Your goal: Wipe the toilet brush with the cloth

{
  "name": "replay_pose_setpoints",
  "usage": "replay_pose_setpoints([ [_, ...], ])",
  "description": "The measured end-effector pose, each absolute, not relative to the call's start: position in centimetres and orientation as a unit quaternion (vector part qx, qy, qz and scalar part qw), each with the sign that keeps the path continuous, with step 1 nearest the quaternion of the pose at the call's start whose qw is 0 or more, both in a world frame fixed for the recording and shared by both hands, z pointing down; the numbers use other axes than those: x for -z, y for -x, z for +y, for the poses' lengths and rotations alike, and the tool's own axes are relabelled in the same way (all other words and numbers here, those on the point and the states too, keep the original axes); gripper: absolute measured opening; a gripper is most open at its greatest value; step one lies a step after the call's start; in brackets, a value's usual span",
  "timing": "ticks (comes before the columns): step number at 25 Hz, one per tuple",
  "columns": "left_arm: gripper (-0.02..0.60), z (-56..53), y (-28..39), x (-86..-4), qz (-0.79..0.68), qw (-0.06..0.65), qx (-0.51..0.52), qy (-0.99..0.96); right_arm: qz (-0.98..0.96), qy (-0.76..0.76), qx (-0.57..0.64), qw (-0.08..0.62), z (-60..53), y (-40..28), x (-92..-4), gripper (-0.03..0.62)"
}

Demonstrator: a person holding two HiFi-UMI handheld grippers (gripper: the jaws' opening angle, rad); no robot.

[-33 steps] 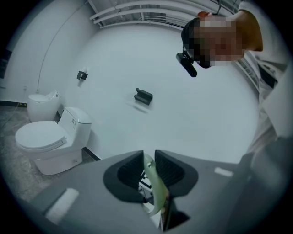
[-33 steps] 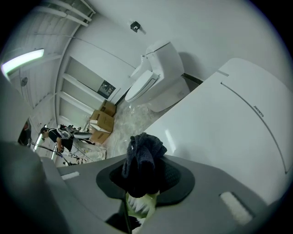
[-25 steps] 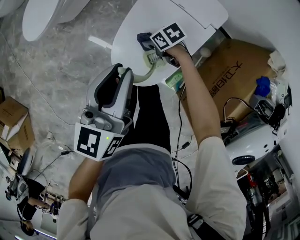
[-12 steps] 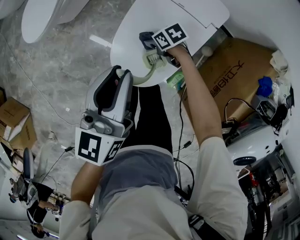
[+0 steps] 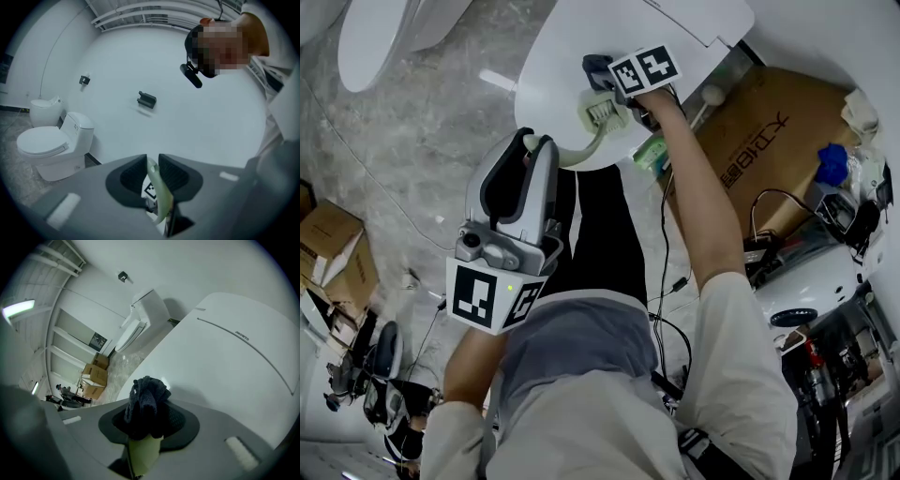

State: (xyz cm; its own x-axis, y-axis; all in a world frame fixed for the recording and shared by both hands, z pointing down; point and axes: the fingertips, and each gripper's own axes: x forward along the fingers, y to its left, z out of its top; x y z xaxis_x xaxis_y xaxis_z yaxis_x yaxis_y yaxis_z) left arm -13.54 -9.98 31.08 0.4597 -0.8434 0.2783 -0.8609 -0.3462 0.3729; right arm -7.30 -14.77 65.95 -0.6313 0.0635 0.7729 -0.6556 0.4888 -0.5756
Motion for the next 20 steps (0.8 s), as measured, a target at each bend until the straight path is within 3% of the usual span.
replay_pose_setpoints([
  [20,0.000,-10.1,12.4,-31.0,-0.526,0.227,-0.027,-0.819,-0.745,-0.258,-0.514,0.336,-15.2,3.5,-66.7,0.109],
])
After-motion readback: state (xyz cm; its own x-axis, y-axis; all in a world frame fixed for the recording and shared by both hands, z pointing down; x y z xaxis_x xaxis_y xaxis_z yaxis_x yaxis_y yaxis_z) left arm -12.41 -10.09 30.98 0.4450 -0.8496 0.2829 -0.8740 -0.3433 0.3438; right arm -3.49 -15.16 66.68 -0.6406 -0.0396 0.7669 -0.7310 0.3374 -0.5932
